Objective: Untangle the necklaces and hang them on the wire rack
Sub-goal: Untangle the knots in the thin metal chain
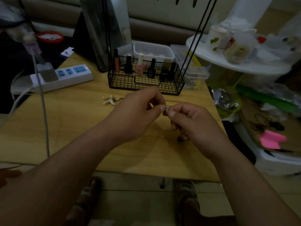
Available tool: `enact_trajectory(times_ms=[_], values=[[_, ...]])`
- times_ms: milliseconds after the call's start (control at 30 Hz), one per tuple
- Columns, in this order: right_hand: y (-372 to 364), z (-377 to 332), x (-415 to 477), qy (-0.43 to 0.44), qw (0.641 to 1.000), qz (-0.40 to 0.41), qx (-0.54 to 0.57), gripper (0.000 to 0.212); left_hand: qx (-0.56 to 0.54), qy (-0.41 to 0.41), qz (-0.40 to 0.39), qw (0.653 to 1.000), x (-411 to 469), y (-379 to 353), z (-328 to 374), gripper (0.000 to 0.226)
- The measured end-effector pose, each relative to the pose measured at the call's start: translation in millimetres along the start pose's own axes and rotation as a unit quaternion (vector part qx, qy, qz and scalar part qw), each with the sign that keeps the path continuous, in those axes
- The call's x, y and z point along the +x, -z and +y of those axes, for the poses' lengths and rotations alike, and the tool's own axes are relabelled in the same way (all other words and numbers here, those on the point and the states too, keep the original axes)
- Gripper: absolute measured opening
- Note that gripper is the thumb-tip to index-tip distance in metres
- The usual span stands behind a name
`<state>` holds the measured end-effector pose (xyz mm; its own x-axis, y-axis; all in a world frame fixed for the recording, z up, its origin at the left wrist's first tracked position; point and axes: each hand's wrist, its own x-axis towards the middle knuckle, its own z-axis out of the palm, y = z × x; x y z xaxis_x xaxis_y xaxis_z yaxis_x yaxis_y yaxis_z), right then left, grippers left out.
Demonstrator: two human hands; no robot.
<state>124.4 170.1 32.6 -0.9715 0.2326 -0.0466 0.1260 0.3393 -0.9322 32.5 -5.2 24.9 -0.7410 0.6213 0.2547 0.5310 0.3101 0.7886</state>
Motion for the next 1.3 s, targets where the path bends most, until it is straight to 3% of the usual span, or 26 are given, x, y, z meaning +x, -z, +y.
enact_trajectory(times_ms=[167,500,633,767,867,1100,1300], values=[[-4,-3,6,0.02,0.999,-0.031,-0.019,0.014,-0.016,-0.015,0.009,1.0,-10,-3,0,0.008],[-9,-6,8,0.026,0.999,0.007,-0.036,0.012,-0.015,0.021,0.025,0.999,-13,-1,0,0.004],[-6,-7,8,0.028,0.999,0.002,-0.041,0.012,-0.141,0.094,-0.012,0.985,-15,4,1,0.009],[1,-8,11,0.013,0.999,-0.007,0.036,0.013,-0.251,0.128,-0.049,0.958,-6,8,6,0.014],[2,-11,13,0.027,0.999,-0.016,0.006,0.012,-0.227,0.137,-0.049,0.963,-2,6,6,0.018],[-3,-14,11,0.088,0.983,0.001,-0.159,0.011,-0.05,0.105,-0.039,0.992,-3,3,4,0.019],[0,-13,15,0.043,0.997,0.005,-0.065,0.017,-0.136,0.112,-0.05,0.983,-4,6,6,0.023]])
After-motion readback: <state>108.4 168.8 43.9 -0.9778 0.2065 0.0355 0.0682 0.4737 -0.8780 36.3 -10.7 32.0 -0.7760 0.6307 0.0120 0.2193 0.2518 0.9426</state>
